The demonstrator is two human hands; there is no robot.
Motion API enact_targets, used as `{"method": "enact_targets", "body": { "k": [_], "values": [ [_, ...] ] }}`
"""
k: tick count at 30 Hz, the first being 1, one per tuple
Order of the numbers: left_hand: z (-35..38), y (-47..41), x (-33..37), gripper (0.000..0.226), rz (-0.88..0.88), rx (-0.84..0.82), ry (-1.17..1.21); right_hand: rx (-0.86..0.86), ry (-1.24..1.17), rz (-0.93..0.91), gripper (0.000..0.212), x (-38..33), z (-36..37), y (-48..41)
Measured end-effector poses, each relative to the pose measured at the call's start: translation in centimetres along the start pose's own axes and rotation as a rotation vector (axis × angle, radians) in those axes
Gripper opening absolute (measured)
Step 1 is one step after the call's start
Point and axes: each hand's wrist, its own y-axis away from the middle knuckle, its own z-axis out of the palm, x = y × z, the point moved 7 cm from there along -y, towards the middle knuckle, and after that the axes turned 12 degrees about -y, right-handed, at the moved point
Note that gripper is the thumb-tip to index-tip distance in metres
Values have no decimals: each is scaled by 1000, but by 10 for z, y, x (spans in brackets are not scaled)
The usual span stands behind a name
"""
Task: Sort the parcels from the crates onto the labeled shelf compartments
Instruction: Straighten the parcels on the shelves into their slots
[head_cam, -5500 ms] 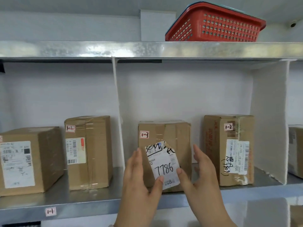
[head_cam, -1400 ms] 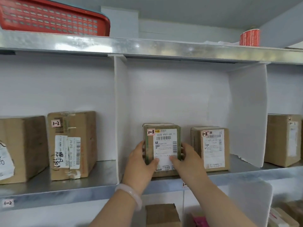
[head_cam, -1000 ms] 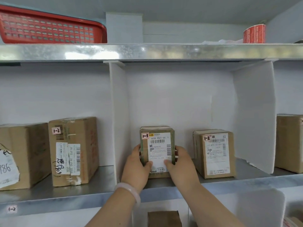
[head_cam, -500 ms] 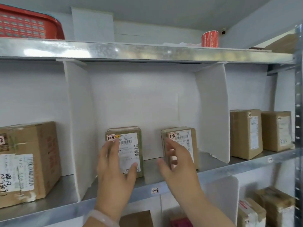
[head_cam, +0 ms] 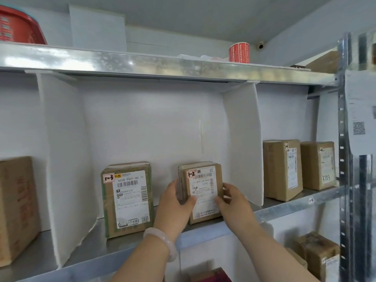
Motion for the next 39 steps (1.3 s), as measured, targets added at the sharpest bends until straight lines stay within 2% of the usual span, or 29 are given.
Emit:
{"method": "enact_targets", "body": {
  "k": [2, 9, 16, 19, 22, 24, 26, 29, 33, 39],
  "values": [
    [2, -8, -5, 48, -10, -2, -18, -28, 14, 7, 40, 2, 6, -6],
    [-1, -26, -27, 50, -81, 76, -63, -49, 34, 33, 31, 7, 27, -26],
    [5, -37, -35, 48, -91, 66, -80, -34, 3, 50, 31, 9, 36, -31],
    [3, -31, -30, 49, -78, 59, -70, -63, -10, 53, 42, 7, 37, -27],
    [-3, -17, -22, 67, -54, 61, -94, -55, -13, 37, 64, 1, 31, -14],
    [-7, -1, -16, 79, -13, 82, -110, -22, -6, -3, 70, -4, 21, 2],
    [-11, 15, -7, 83, 101, 133, -133, 2, 26, -48, 70, -6, 10, 19],
    [-3, 30, 4, 80, 260, 129, -184, 20, 123, -97, 66, -9, -10, 42],
    [12, 48, 15, 72, 370, 125, -198, 84, 195, -145, 64, -10, -35, 62],
    [38, 62, 44, 64, 458, 134, -172, 81, 248, -185, 65, -5, -64, 78]
  ]
}}
